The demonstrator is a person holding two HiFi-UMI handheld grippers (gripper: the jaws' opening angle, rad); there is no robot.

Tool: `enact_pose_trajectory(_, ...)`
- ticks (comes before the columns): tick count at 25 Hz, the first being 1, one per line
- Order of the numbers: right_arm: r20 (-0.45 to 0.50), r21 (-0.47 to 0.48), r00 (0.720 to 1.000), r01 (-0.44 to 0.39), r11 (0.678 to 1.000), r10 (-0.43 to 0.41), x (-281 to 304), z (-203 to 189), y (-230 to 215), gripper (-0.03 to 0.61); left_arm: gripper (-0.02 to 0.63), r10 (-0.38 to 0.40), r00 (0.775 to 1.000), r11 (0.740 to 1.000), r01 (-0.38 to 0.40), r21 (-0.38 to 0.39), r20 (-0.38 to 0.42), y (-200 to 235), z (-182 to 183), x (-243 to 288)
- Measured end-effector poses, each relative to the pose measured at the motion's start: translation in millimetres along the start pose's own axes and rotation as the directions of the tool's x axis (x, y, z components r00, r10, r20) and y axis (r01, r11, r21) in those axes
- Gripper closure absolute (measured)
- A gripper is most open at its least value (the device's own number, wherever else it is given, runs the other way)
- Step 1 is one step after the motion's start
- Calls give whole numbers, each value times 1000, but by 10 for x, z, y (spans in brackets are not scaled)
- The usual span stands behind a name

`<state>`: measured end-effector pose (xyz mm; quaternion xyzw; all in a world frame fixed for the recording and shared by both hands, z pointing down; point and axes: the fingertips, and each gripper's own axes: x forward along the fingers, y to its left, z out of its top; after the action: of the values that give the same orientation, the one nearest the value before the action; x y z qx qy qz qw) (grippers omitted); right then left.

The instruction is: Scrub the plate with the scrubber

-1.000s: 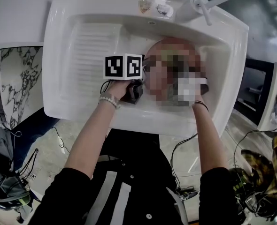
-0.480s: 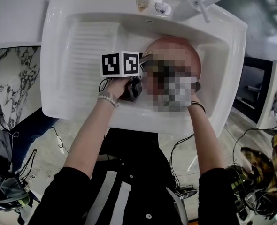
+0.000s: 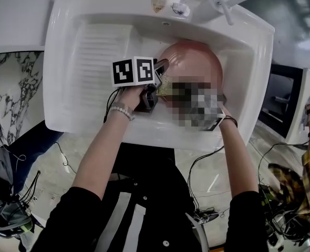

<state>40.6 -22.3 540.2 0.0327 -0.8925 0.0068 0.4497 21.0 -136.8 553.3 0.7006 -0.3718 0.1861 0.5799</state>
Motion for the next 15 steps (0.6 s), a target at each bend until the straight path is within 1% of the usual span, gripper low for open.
enact_pose_trajectory(4,6,33,994,-112,993,112,-100,-16,154,500,502,49,999,999,-49,14,1,59,2,-2)
enact_pose_trajectory(7,-3,56,985,-173,983,173,-149,-30,224,500,551,94,996,995,-94,24,7,130,9,-9)
enact_pose_trajectory(9,-11,66,981,-192,979,193,-179,-37,257,500,577,110,994,993,-110,29,10,155,5,-15)
enact_pose_trajectory(13,-11,92,976,-215,972,217,-266,-40,319,500,578,109,994,993,-109,32,14,147,5,-27)
enact_pose_trajectory(15,-9,110,978,-207,972,209,-331,-54,311,500,578,105,994,994,-105,25,12,140,7,-31)
